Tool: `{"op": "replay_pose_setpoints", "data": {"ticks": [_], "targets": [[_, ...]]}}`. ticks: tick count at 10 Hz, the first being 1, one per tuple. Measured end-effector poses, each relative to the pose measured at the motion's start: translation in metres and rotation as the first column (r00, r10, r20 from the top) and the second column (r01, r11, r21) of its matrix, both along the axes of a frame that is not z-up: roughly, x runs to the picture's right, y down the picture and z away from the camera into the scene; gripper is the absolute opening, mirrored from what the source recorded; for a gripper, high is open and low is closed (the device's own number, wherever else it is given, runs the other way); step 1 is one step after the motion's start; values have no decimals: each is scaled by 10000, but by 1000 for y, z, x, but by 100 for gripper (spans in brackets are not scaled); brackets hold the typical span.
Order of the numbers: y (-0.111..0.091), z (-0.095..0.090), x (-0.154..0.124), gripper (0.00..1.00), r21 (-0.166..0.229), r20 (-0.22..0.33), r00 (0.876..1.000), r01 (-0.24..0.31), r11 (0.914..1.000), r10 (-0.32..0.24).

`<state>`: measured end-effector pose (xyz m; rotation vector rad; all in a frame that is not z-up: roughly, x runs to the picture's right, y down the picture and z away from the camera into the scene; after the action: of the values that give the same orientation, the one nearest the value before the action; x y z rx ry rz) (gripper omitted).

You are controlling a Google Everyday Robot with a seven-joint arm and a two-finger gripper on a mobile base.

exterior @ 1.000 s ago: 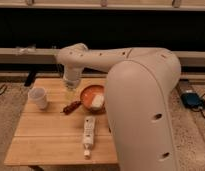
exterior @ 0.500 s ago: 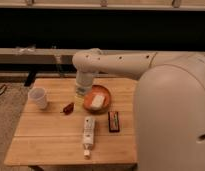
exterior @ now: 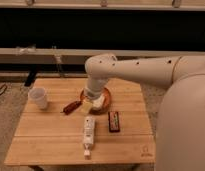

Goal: Move the arm in a circular motion

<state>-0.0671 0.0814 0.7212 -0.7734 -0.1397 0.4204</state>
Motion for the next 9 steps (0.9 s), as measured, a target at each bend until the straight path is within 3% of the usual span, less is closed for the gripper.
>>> {"op": "replay_pose_setpoints", "data": {"ticks": [4,6,9], "targets": [[0,1,0,75,-9,2,10000,-14,10000,14],[14,-4,9,75,-288,-1,10000,8,9996,-8],[33,-12,49,75,-492,-581,9975,-432,9979,404]]}}
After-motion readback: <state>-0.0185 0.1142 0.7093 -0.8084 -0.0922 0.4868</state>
